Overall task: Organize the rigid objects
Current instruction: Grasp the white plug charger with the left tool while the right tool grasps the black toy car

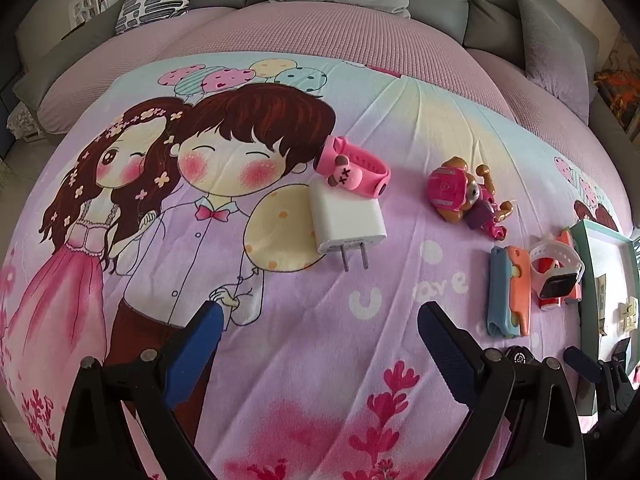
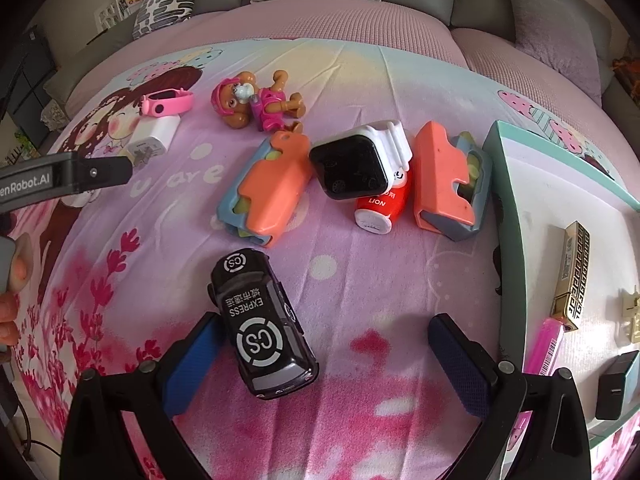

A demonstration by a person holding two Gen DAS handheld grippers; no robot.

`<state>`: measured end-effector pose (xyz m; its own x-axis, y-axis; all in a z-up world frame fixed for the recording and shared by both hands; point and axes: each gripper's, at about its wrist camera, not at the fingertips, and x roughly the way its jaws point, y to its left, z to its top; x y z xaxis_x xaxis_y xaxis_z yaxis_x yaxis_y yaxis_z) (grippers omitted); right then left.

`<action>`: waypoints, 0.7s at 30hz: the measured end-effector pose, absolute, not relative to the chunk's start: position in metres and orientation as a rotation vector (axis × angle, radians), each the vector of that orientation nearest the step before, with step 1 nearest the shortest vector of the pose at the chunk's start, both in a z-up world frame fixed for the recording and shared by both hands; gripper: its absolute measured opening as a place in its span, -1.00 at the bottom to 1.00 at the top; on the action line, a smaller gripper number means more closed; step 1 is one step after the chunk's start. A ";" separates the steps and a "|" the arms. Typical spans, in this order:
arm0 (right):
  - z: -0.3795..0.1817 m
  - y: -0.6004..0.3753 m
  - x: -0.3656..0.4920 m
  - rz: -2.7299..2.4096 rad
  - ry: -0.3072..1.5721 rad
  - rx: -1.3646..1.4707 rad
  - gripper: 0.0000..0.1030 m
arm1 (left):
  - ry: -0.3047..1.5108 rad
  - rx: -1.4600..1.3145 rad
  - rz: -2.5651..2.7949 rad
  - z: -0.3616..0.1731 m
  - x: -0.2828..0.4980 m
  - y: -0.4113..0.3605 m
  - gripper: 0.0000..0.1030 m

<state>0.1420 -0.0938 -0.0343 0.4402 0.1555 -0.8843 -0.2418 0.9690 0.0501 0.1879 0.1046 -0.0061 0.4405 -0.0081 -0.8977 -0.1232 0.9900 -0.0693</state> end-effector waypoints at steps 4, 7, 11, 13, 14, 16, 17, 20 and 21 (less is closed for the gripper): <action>-0.033 -0.101 0.146 0.240 1.079 -0.077 0.97 | 1.086 -0.101 0.071 -0.005 0.205 0.100 0.90; -0.033 -0.104 0.148 0.240 1.073 -0.069 0.91 | 1.079 -0.087 0.076 -0.009 0.216 0.102 0.90; -0.032 -0.107 0.152 0.237 1.060 -0.082 0.77 | 1.078 -0.076 0.083 -0.014 0.225 0.103 0.80; -0.030 -0.106 0.148 0.235 1.056 -0.078 0.71 | 1.078 -0.068 0.085 -0.016 0.228 0.101 0.66; -0.029 -0.105 0.145 0.235 1.053 -0.079 0.65 | 1.079 -0.062 0.086 -0.018 0.231 0.100 0.61; -0.027 -0.105 0.143 0.239 1.050 -0.083 0.58 | 1.076 -0.053 0.087 -0.018 0.233 0.097 0.56; -0.027 -0.106 0.142 0.242 1.050 -0.084 0.57 | 1.074 -0.052 0.085 -0.018 0.235 0.097 0.55; -0.026 -0.106 0.141 0.248 1.050 -0.087 0.48 | 1.072 -0.049 0.084 -0.018 0.239 0.095 0.49; -0.025 -0.106 0.141 0.249 1.049 -0.088 0.43 | 1.072 -0.047 0.084 -0.019 0.240 0.094 0.35</action>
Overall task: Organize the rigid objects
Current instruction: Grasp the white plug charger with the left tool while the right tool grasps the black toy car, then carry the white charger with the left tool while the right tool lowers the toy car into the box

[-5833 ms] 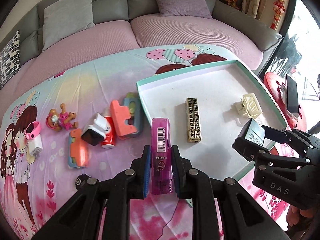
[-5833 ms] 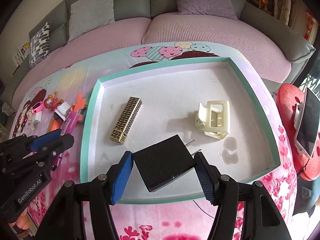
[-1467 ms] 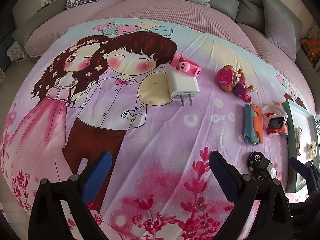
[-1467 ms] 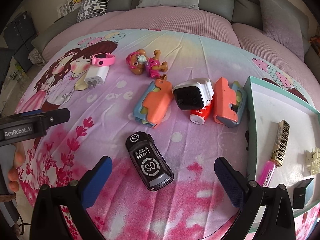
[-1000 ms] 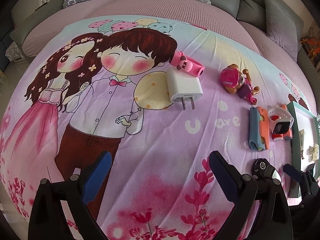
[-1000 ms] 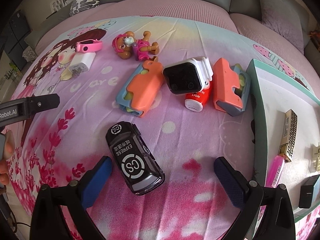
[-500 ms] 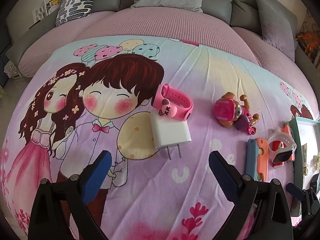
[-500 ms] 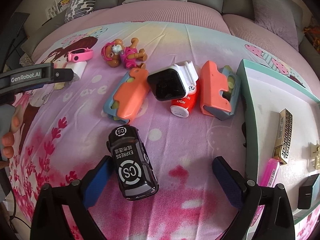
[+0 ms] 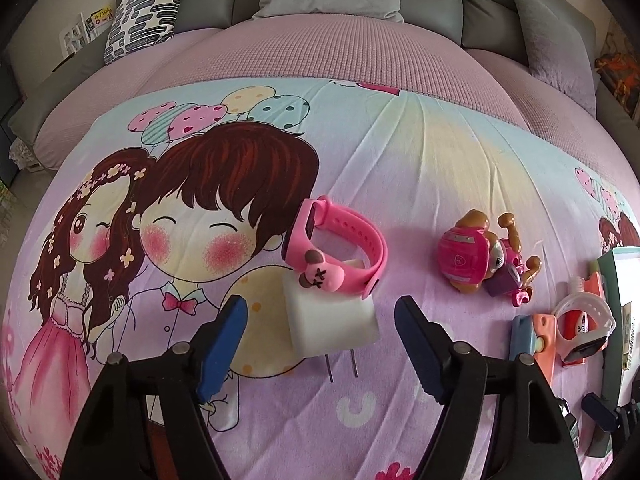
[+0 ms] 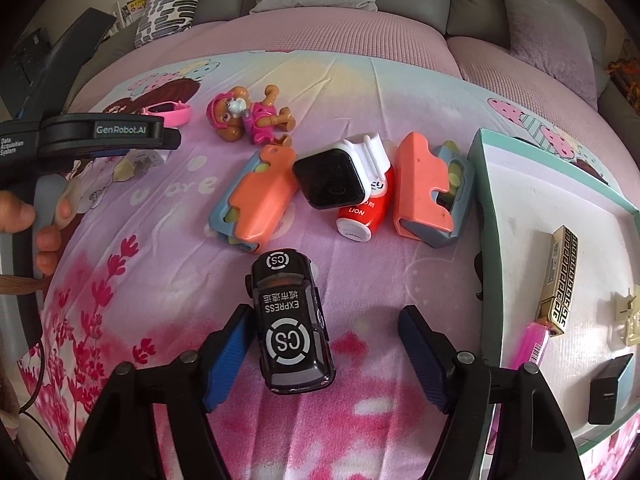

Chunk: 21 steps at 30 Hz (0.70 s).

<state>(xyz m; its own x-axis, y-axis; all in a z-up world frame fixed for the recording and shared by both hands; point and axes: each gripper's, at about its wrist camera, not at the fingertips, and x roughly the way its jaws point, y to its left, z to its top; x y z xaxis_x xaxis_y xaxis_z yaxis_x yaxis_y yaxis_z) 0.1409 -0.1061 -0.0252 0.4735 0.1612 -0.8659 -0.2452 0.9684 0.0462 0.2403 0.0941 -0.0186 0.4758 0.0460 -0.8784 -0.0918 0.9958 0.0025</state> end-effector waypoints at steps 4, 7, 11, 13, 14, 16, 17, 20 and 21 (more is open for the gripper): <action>-0.024 -0.106 0.140 0.254 1.049 -0.096 0.34 | 1.078 -0.041 0.084 -0.020 0.245 0.092 0.12; -0.023 -0.106 0.138 0.257 1.053 -0.095 0.26 | 1.079 -0.038 0.083 -0.017 0.244 0.089 -0.07; -0.021 -0.105 0.135 0.265 1.058 -0.093 0.03 | 1.102 -0.069 0.081 -0.014 0.243 0.090 -0.10; -0.020 -0.104 0.133 0.265 1.061 -0.095 -0.05 | 1.105 -0.058 0.080 -0.012 0.241 0.089 -0.10; -0.020 -0.104 0.132 0.266 1.063 -0.094 -0.08 | 1.109 -0.062 0.082 -0.012 0.240 0.089 -0.10; -0.019 -0.104 0.131 0.269 1.067 -0.089 -0.18 | 1.114 -0.088 0.078 -0.012 0.235 0.092 -0.10; -0.019 -0.103 0.129 0.270 1.068 -0.087 -0.20 | 1.117 -0.093 0.078 -0.012 0.233 0.092 -0.11; -0.018 -0.103 0.125 0.266 1.071 -0.089 -0.22 | 1.126 -0.086 0.077 -0.011 0.223 0.091 -0.11; -0.018 -0.103 0.124 0.266 1.073 -0.086 -0.24 | 1.131 -0.087 0.075 -0.011 0.220 0.091 -0.11</action>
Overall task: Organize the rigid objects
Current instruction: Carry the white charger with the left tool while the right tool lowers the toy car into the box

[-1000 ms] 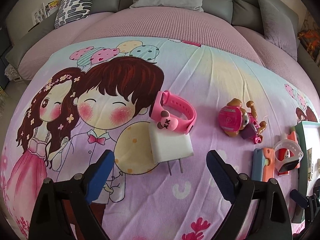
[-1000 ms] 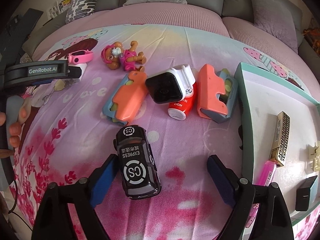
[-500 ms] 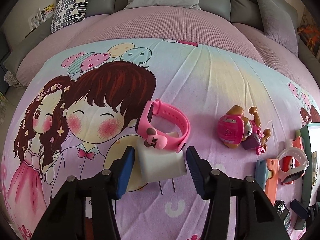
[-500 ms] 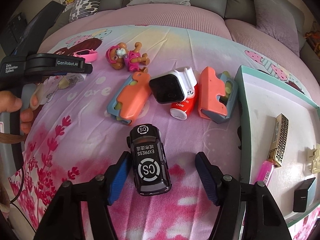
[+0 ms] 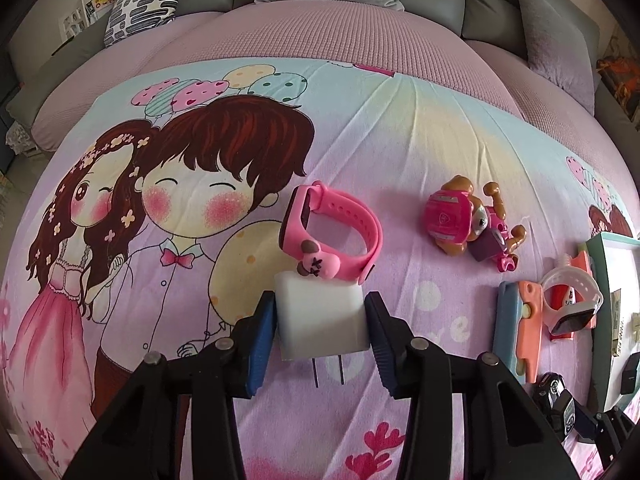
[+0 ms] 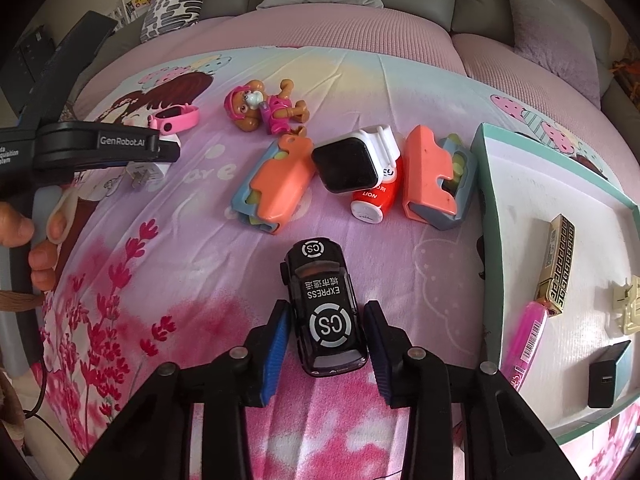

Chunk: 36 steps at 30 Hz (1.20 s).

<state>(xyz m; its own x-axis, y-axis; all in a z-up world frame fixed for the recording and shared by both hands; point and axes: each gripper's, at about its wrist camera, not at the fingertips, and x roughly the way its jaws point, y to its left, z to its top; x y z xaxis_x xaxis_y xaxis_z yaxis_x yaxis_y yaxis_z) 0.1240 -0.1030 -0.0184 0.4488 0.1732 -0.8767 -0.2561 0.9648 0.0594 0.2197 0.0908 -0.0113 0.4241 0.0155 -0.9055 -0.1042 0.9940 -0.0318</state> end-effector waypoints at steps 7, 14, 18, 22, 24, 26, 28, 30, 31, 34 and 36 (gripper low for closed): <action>-0.013 -0.107 0.112 0.256 1.079 -0.073 -0.28 | 1.159 -0.079 0.055 -0.010 0.192 0.084 -0.11; -0.004 -0.112 0.103 0.258 1.075 -0.052 -0.28 | 1.203 -0.199 -0.011 -0.007 0.173 0.086 -0.11; 0.000 -0.116 0.101 0.256 1.069 -0.048 -0.28 | 1.186 -0.221 -0.038 0.001 0.168 0.086 -0.12; 0.002 -0.118 0.099 0.254 1.067 -0.042 -0.28 | 1.166 -0.246 -0.064 0.011 0.164 0.084 -0.13; 0.004 -0.118 0.098 0.254 1.066 -0.043 -0.28 | 1.152 -0.238 -0.071 0.018 0.162 0.082 -0.13; 0.006 -0.119 0.097 0.255 1.062 -0.039 -0.28 | 1.141 -0.229 -0.078 0.026 0.158 0.078 -0.13; 0.009 -0.120 0.096 0.256 1.057 -0.035 -0.28 | 1.146 -0.232 -0.084 0.032 0.159 0.076 -0.13; 0.012 -0.120 0.095 0.254 1.051 -0.038 -0.28 | 1.157 -0.243 -0.087 0.037 0.157 0.076 -0.13; 0.014 -0.120 0.094 0.254 1.049 -0.037 -0.28 | 1.158 -0.251 -0.091 0.039 0.157 0.076 -0.13; 0.018 -0.121 0.092 0.254 1.041 -0.035 -0.28 | 1.143 -0.246 -0.093 0.044 0.153 0.076 -0.13; 0.022 -0.124 0.089 0.253 1.024 -0.028 -0.28 | 1.123 -0.246 -0.098 0.048 0.150 0.076 -0.13</action>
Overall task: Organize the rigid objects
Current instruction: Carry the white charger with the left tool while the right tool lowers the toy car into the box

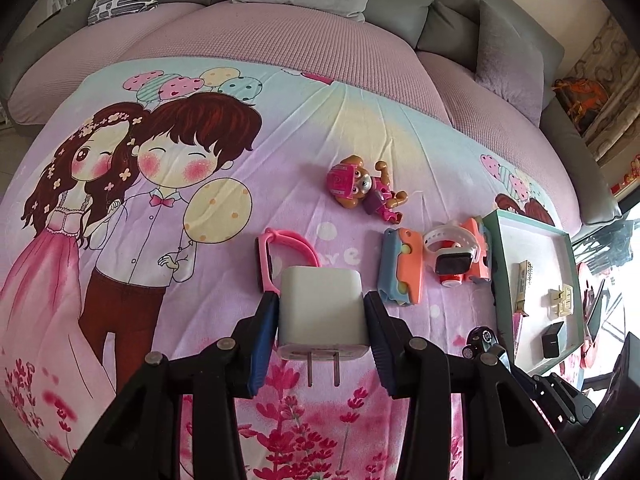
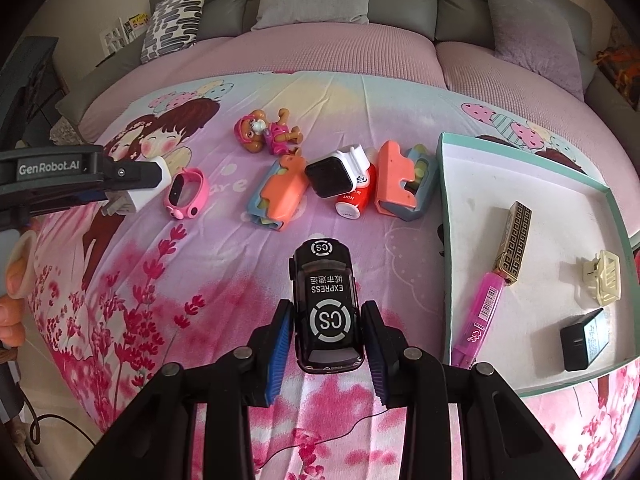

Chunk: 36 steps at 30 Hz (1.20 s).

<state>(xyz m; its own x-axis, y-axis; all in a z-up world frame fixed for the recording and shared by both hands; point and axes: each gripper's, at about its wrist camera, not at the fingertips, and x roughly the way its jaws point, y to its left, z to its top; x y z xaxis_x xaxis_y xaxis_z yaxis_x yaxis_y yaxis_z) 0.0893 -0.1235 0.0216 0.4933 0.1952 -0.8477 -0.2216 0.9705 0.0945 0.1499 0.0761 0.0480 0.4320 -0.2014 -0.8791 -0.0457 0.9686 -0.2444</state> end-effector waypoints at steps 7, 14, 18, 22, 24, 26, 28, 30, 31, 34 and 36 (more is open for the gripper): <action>0.039 -0.134 0.082 0.250 0.938 0.006 -0.28 | 0.985 -0.176 -0.118 0.069 0.135 0.057 -0.13; 0.046 -0.163 0.086 0.203 0.912 0.033 -0.28 | 0.878 -0.106 -0.157 0.089 0.128 0.019 -0.12; 0.044 -0.188 0.090 0.155 0.912 0.032 -0.28 | 0.883 -0.083 -0.195 0.089 0.131 -0.012 -0.12; 0.041 -0.221 0.097 0.100 0.916 0.057 -0.28 | 0.898 -0.053 -0.234 0.082 0.136 -0.044 -0.12; 0.039 -0.237 0.102 0.070 0.921 0.064 -0.28 | 0.908 -0.039 -0.250 0.077 0.139 -0.059 -0.12; 0.038 -0.252 0.107 0.048 0.926 0.067 -0.28 | 0.915 -0.028 -0.263 0.073 0.143 -0.073 -0.12; 0.037 -0.264 0.112 0.026 0.929 0.064 -0.28 | 0.921 -0.013 -0.275 0.069 0.147 -0.086 -0.12; 0.036 -0.275 0.116 0.009 0.932 0.064 -0.28 | 0.923 0.005 -0.283 0.067 0.152 -0.098 -0.12; 0.035 -0.281 0.120 0.001 0.936 0.067 -0.28 | 0.924 0.013 -0.288 0.066 0.154 -0.104 -0.12; 0.033 -0.296 0.128 -0.021 0.947 0.084 -0.28 | 0.930 0.033 -0.297 0.063 0.163 -0.120 -0.12; 0.031 -0.303 0.134 -0.036 0.950 0.089 -0.28 | 0.941 0.036 -0.304 0.059 0.170 -0.129 -0.12</action>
